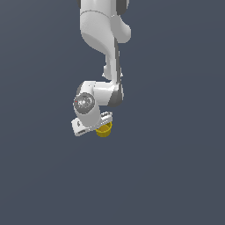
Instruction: Pick up the object and move it to a goal position.
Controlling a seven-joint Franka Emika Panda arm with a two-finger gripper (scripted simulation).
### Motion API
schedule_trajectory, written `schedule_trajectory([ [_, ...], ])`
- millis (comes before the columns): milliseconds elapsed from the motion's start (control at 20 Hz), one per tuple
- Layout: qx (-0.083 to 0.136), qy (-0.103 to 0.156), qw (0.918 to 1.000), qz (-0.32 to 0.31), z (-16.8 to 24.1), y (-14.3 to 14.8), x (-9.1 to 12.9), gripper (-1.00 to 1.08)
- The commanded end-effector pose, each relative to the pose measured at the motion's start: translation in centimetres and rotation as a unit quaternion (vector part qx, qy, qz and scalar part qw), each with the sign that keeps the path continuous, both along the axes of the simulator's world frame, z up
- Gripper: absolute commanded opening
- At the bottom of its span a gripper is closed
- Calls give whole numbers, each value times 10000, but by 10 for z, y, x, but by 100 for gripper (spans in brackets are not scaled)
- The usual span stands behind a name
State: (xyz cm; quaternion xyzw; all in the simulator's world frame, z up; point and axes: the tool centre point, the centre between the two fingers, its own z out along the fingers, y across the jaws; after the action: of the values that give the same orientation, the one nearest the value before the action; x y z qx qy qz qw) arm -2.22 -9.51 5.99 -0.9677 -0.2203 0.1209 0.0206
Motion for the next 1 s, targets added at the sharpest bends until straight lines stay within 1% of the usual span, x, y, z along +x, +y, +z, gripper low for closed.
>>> schedule_trajectory([
  [0,2,0,10000,4,0,1,0,-100],
  [500,0,-1,10000,1,6,1,-2,-100],
  [750,0,-1,10000,1,23,4,-9,-100],
  [950,0,-1,10000,1,46,7,-17,-100],
])
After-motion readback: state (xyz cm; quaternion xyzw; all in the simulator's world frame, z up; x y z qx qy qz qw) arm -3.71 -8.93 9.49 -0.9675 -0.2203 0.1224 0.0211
